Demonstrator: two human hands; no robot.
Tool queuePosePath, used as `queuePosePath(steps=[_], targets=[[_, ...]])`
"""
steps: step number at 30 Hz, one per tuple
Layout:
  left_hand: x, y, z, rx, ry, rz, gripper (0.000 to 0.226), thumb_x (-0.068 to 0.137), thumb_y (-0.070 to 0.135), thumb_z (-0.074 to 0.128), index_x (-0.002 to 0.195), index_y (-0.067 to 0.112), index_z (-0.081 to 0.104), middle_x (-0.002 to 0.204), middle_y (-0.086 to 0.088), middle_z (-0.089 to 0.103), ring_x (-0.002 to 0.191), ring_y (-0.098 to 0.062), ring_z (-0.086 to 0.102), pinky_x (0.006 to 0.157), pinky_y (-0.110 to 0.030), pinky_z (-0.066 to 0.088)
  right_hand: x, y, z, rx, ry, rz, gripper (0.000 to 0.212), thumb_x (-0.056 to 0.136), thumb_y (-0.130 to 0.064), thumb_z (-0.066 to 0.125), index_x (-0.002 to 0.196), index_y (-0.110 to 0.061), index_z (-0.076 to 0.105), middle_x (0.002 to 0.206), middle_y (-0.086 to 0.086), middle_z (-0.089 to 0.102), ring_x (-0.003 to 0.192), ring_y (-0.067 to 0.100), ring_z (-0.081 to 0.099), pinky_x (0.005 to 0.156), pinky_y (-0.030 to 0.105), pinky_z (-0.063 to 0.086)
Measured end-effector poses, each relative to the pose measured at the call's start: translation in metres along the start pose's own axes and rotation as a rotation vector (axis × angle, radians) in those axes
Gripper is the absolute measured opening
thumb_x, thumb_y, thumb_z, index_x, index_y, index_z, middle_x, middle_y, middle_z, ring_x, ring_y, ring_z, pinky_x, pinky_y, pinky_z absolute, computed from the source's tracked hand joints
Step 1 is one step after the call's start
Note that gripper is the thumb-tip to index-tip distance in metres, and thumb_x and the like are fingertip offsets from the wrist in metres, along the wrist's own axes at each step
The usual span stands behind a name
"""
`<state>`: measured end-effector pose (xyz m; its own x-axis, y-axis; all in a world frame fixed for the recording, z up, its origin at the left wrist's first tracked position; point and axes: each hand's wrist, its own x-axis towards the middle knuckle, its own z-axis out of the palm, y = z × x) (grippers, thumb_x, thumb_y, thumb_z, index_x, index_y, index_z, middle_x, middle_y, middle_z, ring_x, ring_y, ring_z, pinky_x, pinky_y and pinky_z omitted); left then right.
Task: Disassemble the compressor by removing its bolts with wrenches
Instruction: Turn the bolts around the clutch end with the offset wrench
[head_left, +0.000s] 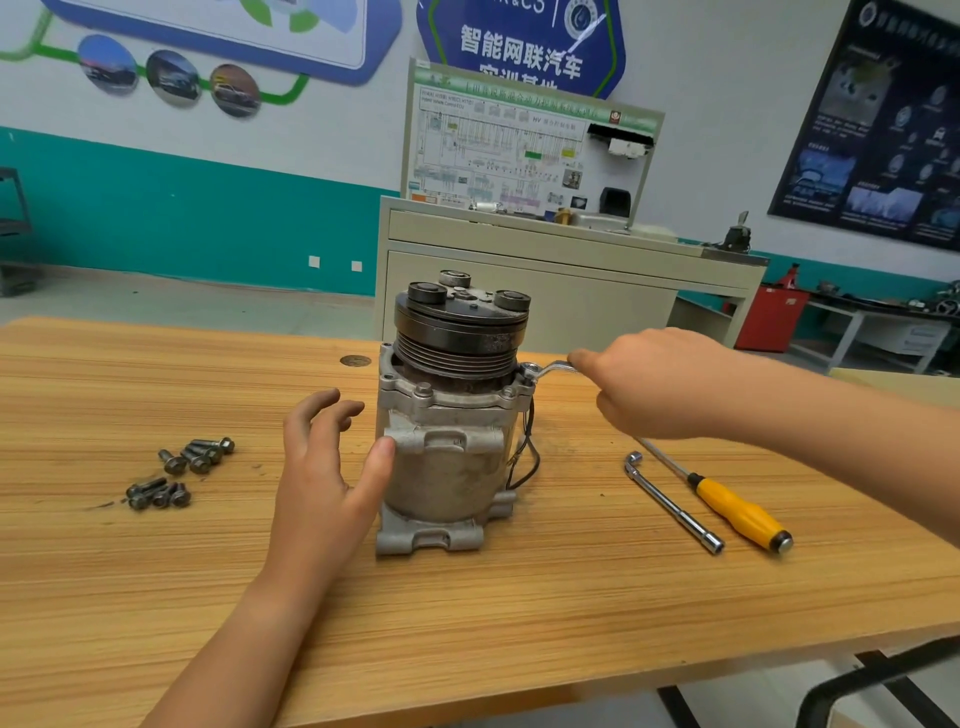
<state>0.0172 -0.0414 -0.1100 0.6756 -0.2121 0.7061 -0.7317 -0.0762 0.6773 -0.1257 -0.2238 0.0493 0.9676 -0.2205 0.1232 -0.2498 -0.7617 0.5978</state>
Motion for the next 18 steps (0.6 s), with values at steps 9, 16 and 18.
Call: queuePosePath(steps=[9,16,18], targets=[[-0.001,0.000,-0.001,-0.005,-0.012,-0.009,0.059,0.075,0.059,0.041,0.119,0.021,0.050,0.126,0.014,0.034,0.106,-0.005,0.047,0.074,0.004,0.032,0.033,0.015,0.040,-0.090,0.252,-0.008,0.041,0.090,0.000,0.048,0.128,-0.012,0.040,0.086,0.002,0.060,0.068,0.018,0.055,0.050,0.024,0.039],[-0.001,-0.002,0.001,-0.019,-0.010,-0.019,0.052,0.076,0.056,0.041,0.116,0.025,0.048,0.126,0.011,0.035,0.105,-0.008,0.049,0.076,0.006,0.030,0.078,-0.008,0.064,0.274,0.929,-0.155,0.021,0.073,0.013,0.056,0.085,0.003,0.071,0.086,0.015,0.072,0.079,0.026,0.070,0.073,0.039,0.055],[-0.001,-0.003,0.002,-0.021,-0.012,-0.018,0.050,0.076,0.055,0.041,0.116,0.025,0.047,0.125,0.010,0.036,0.103,-0.006,0.050,0.077,0.005,0.029,0.083,-0.012,0.066,0.330,0.927,-0.151,0.024,0.077,0.007,0.050,0.089,0.004,0.070,0.090,0.016,0.071,0.082,0.027,0.069,0.078,0.043,0.053]])
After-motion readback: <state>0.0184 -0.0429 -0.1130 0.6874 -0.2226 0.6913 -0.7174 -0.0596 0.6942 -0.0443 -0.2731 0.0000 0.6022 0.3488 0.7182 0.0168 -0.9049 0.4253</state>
